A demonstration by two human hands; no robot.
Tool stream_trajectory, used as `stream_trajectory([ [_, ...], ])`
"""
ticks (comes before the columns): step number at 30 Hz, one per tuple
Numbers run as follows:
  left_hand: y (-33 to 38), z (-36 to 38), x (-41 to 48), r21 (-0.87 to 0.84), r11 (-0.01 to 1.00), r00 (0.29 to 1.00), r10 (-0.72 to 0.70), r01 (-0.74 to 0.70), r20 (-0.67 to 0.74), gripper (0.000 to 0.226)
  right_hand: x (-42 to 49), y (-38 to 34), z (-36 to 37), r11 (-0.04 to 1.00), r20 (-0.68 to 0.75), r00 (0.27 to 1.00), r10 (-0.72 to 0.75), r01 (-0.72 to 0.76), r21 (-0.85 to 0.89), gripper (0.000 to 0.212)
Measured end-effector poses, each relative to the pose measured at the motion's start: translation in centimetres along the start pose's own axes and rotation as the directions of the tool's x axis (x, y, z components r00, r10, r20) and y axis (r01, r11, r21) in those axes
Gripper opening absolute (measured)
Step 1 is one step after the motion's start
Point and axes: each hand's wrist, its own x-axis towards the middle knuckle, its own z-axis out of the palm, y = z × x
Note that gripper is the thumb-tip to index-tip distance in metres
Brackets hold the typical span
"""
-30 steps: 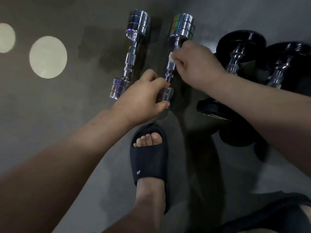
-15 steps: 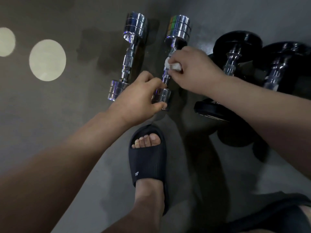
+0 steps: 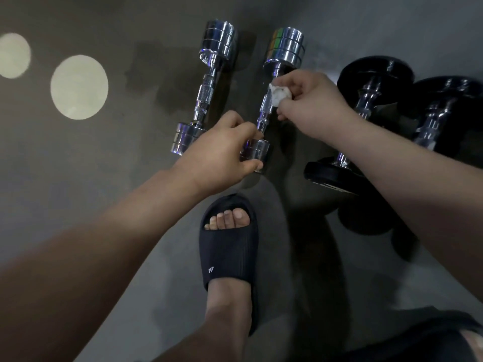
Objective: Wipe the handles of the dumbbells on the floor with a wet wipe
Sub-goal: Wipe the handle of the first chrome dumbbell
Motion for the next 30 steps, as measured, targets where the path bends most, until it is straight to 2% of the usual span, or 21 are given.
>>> stream_trajectory([
  [5,0.1,-0.1,0.0,0.005,1.0,1.0,-0.001,0.001,0.011,0.05,0.9,0.5,-0.3,0.971,-0.08,0.987,-0.138,0.12,-0.205,0.011],
  [7,0.1,-0.1,0.0,0.007,1.0,1.0,-0.002,0.002,0.003,0.05,1.0,0.8,-0.1,0.908,-0.108,0.953,-0.283,0.229,-0.351,0.015],
  [9,0.2,0.0,0.0,0.007,1.0,1.0,-0.001,0.001,-0.006,0.05,0.6,1.2,0.4,0.882,-0.112,0.935,-0.335,0.27,-0.387,0.017],
  [13,0.0,0.2,-0.1,0.004,1.0,1.0,-0.001,0.001,-0.005,0.051,-0.3,1.5,1.0,0.815,0.033,0.911,-0.412,0.384,-0.434,0.029],
  [15,0.0,0.1,-0.1,0.003,1.0,1.0,-0.003,0.003,-0.006,0.051,-0.1,1.2,0.6,0.784,0.099,0.902,-0.42,0.416,-0.461,0.031],
  [17,0.1,0.1,-0.1,0.007,1.0,1.0,-0.006,0.006,-0.007,0.051,0.4,0.8,0.0,0.764,0.107,0.909,-0.402,0.398,-0.507,0.026],
  [21,0.4,0.3,-0.3,0.026,1.0,1.0,-0.011,0.011,-0.02,0.053,1.8,0.2,-0.3,0.761,0.05,0.907,-0.419,0.381,-0.525,0.023],
  [26,0.0,0.6,-0.2,0.011,0.998,0.996,-0.059,0.06,-0.06,0.067,1.7,1.4,0.4,0.742,-0.013,0.891,-0.454,0.371,-0.558,0.022],
  [30,-0.2,0.5,0.0,0.013,0.998,0.997,-0.063,0.064,-0.047,0.066,0.2,2.2,0.4,0.678,0.135,0.86,-0.492,0.477,-0.559,0.025],
])
